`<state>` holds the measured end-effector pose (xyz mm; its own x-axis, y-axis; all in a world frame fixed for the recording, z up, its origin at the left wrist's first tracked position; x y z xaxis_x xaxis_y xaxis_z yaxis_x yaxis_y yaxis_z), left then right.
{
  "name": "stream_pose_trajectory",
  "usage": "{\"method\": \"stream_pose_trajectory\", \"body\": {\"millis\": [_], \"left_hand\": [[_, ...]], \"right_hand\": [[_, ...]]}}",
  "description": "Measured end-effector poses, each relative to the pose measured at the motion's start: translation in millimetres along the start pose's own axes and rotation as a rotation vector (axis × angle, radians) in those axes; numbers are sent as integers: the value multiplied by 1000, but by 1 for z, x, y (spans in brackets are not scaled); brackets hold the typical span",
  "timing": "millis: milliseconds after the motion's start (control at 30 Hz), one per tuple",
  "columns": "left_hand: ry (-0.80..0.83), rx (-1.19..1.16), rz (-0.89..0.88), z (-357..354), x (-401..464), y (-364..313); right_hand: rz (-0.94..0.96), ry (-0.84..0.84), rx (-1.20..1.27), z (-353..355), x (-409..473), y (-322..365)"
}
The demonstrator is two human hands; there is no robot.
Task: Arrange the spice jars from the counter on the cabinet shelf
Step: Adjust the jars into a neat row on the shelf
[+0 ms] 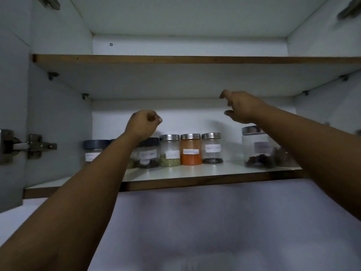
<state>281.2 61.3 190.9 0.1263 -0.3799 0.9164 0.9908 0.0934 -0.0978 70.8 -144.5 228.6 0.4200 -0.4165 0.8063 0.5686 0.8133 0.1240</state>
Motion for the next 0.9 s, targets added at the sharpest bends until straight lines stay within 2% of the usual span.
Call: {"method": "stream_pose_trajectory", "body": {"millis": [67, 133, 267, 433, 500, 567, 700, 900], "left_hand": [[35, -33, 0, -16, 5, -42], [109, -1, -57, -36, 14, -90], [350, 18, -260, -86, 27, -190], [428, 132, -332, -136, 47, -267], [564, 268, -281, -162, 47, -275], [618, 394, -224, -181, 47, -273], [557, 413, -148, -190, 54, -262], [553, 365, -87, -214, 62, -221]], "right_hand": [[5, -24, -65, 14, -10, -19], [4, -27, -31, 29, -17, -39], [-29, 134, 21, 55, -19, -84], [16, 330, -127, 67, -33, -132], [54, 375, -278, 55, -42, -142], [87, 349, -376, 40, -44, -147], [127, 240, -348, 28, -39, -147], [67, 247, -290, -16, -15, -144]]}}
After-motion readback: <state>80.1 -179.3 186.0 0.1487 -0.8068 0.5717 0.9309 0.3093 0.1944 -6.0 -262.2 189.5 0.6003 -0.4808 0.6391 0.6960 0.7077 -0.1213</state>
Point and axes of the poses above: each hand's wrist, its own x-axis towards the middle knuckle, its own z-axis out of the back of the hand, y = z × x, the point moved 5 cm from there along x, towards the middle knuckle, and after that the axes turned 15 degrees about -z, right-handed, at the moved point
